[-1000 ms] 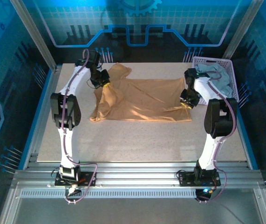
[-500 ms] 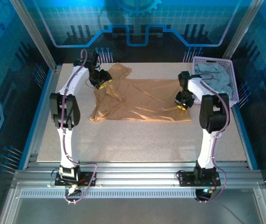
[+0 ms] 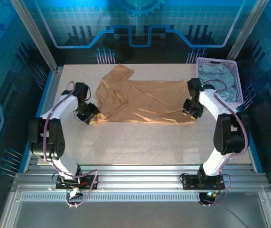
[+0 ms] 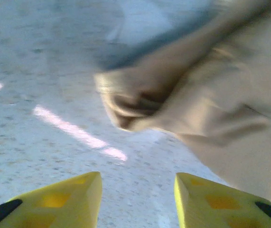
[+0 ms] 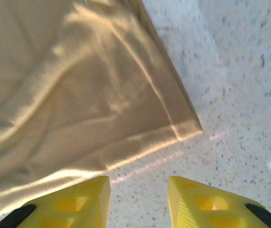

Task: Fold and stack the t-shirts

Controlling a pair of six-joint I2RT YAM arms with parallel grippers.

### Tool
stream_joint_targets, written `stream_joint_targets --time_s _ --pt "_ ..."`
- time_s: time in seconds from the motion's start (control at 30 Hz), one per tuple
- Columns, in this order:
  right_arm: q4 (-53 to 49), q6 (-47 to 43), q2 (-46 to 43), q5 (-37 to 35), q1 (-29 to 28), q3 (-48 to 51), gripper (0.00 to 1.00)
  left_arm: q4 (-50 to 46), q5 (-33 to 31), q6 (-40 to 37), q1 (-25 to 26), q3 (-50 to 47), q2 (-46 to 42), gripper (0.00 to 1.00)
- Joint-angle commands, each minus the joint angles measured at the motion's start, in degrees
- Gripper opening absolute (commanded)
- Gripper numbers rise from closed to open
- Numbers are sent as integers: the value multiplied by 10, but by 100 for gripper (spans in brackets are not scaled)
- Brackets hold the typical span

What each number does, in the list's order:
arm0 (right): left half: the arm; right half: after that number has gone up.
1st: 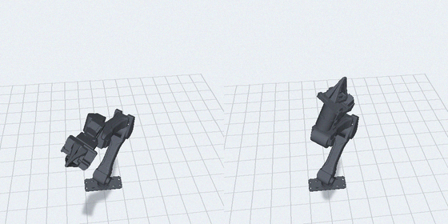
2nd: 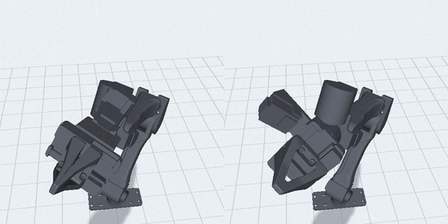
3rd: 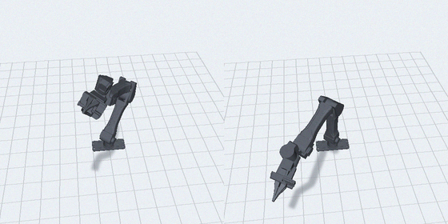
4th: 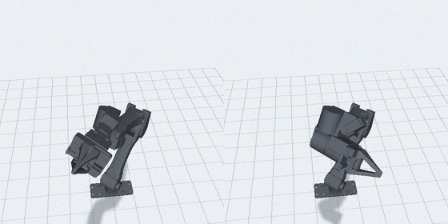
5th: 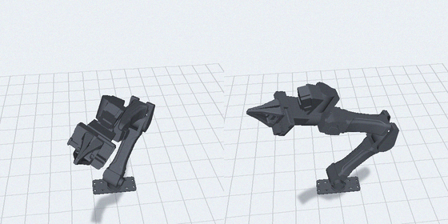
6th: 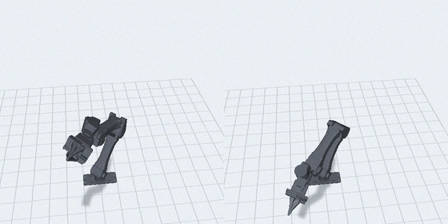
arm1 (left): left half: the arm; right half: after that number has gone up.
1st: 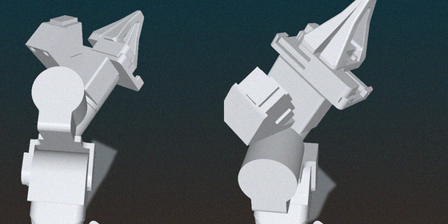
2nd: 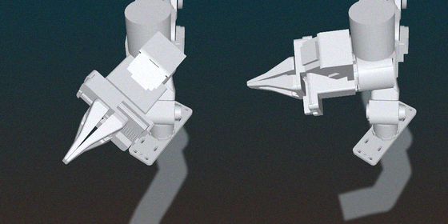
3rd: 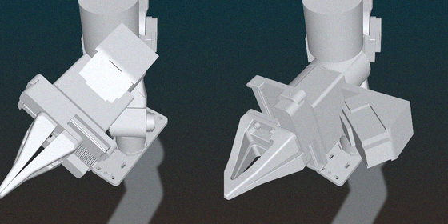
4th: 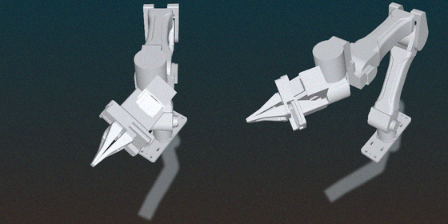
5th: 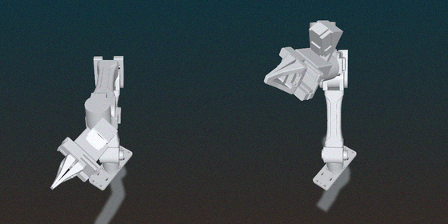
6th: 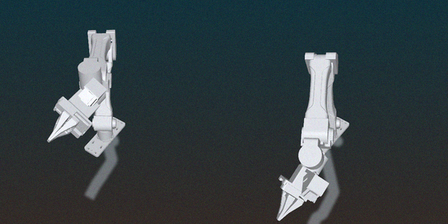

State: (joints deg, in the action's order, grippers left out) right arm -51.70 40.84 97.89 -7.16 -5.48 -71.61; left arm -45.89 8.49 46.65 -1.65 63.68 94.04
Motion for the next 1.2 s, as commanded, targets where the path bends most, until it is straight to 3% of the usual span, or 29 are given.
stream_joint_targets --time_s 0.0,0.33,0.7,0.8,0.9,0.97,1.1,1.17 --pt "15 -11 -8 30 16 35 38 81 50 87 -50 -45 -7 42" --pt "52 -13 2 45 62 75 41 212 100 271 -60 -126 -1 40" --pt "57 -6 40 34 72 66 42 255 102 331 -36 -140 26 34" --pt "62 -3 53 33 71 56 42 251 88 328 -34 -125 36 27" --pt "65 0 71 25 69 43 41 232 62 320 -36 -111 36 9" --pt "63 3 86 20 67 31 39 215 47 311 -42 -106 32 1" --pt "52 3 110 7 60 9 27 196 35 291 -59 -109 21 0" --pt "38 3 120 -7 55 -1 16 188 31 280 -72 -112 13 0"
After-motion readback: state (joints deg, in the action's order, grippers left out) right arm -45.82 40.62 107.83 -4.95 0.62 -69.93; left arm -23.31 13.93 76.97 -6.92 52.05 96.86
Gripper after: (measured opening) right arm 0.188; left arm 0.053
